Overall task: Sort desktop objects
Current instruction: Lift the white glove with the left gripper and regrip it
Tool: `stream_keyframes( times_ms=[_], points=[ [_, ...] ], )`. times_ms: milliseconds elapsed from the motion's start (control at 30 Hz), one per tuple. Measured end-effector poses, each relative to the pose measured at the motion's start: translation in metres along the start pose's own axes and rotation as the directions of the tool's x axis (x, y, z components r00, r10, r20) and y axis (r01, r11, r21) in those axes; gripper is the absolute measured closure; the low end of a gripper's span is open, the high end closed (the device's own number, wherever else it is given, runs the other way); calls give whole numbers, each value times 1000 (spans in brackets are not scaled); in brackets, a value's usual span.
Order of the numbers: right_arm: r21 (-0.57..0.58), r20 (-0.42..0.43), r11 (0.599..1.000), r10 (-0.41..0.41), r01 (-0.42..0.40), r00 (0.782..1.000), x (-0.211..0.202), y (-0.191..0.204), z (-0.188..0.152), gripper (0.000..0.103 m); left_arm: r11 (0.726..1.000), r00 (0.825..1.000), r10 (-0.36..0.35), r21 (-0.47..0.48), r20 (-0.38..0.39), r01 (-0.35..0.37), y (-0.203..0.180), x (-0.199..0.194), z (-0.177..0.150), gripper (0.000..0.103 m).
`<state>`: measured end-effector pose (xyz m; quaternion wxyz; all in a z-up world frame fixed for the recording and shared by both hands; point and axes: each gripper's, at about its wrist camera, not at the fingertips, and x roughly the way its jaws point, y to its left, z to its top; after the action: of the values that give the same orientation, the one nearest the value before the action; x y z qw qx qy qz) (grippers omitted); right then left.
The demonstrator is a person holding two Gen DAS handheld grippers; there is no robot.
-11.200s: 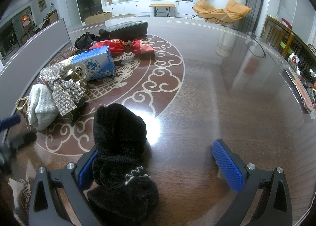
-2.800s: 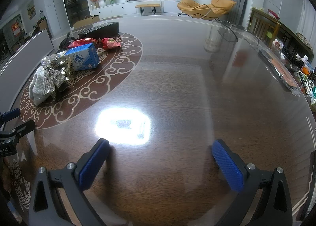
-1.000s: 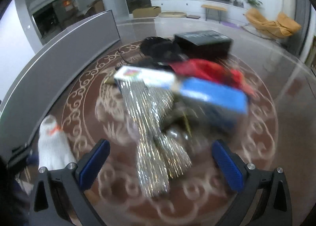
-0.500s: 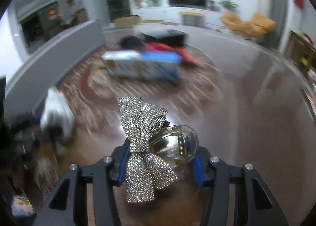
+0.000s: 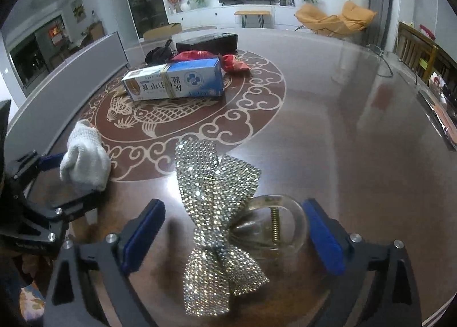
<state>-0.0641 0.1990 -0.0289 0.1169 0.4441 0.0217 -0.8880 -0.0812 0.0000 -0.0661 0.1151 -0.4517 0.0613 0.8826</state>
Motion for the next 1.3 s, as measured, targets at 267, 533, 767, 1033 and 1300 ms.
stream_keyframes(
  times_ms=[267, 533, 767, 1033, 1300],
  points=[
    [-38, -29, 997, -66, 64, 997, 4, 7, -1, 0, 1000, 1000, 3, -7, 1, -3, 2, 1, -1, 0],
    [-38, -28, 997, -65, 64, 997, 3, 5, -1, 0, 1000, 1000, 3, -7, 0, -3, 2, 1, -2, 0],
    [-38, -29, 997, -65, 64, 997, 3, 4, -1, 0, 1000, 1000, 3, -7, 0, -3, 2, 1, -2, 0],
    [-38, -29, 997, -66, 65, 997, 3, 6, -1, 0, 1000, 1000, 4, -7, 0, -4, 2, 1, -1, 0],
    [-38, -29, 997, -66, 65, 997, 3, 4, -1, 0, 1000, 1000, 4, -7, 0, -4, 2, 1, -1, 0]
  ],
)
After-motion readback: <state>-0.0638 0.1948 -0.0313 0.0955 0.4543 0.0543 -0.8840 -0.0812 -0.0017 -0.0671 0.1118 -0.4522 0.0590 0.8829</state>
